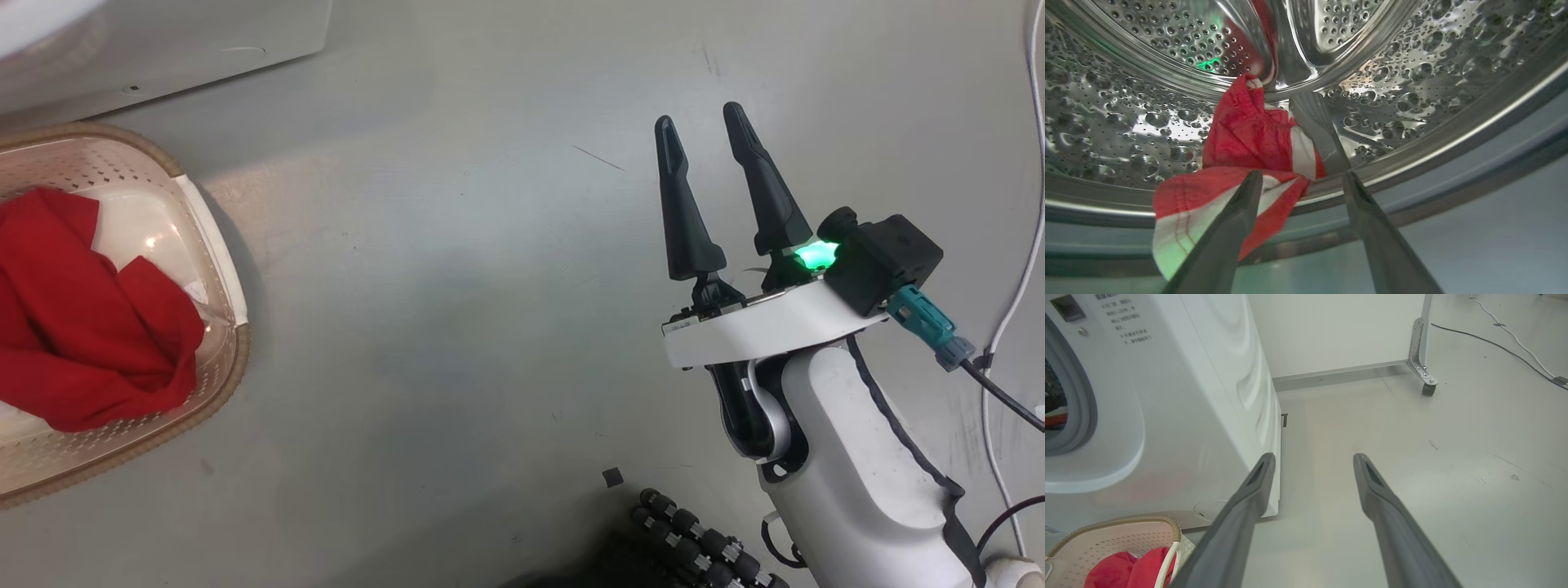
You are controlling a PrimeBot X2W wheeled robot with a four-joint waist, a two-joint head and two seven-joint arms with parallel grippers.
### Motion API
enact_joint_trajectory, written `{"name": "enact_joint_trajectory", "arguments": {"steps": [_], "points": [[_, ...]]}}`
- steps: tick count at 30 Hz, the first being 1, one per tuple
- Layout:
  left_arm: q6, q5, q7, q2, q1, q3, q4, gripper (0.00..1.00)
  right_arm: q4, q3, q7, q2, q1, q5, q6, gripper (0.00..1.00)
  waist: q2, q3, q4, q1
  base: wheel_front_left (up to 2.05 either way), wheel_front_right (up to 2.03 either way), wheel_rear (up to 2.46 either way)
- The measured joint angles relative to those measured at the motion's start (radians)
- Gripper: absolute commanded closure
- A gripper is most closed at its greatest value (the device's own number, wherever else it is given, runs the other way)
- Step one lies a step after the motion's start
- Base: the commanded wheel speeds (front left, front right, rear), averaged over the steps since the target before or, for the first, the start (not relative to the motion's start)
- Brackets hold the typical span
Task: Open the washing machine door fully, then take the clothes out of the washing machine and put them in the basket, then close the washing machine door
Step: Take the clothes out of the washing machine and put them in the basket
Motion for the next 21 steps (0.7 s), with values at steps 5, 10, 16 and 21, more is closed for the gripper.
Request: {"name": "enact_joint_trajectory", "arguments": {"steps": [5,10,16,21], "points": [[0.000,0.002,0.034,0.055,-0.051,0.021,0.016,0.00,-0.004,0.018,0.000,0.000,-0.003,0.010,-0.007,0.00,0.0000,0.012,-0.006,0.0000,0.00,0.00,0.00],[-0.004,0.013,0.063,0.094,-0.083,0.025,0.037,0.00,-0.010,0.026,0.000,0.001,-0.024,0.018,-0.008,0.00,0.0000,0.028,-0.016,0.0000,0.00,0.00,0.00],[-0.004,0.012,0.107,0.100,-0.111,0.035,0.069,0.00,-0.010,0.024,0.000,0.001,-0.027,0.018,-0.009,0.00,0.0000,0.037,-0.025,-0.0001,0.00,0.00,0.00],[-0.005,0.002,0.157,0.101,-0.129,0.036,0.090,0.22,-0.010,0.024,0.000,0.001,-0.028,0.019,-0.009,0.00,0.0000,0.040,-0.027,-0.0001,0.00,0.00,0.00]]}}
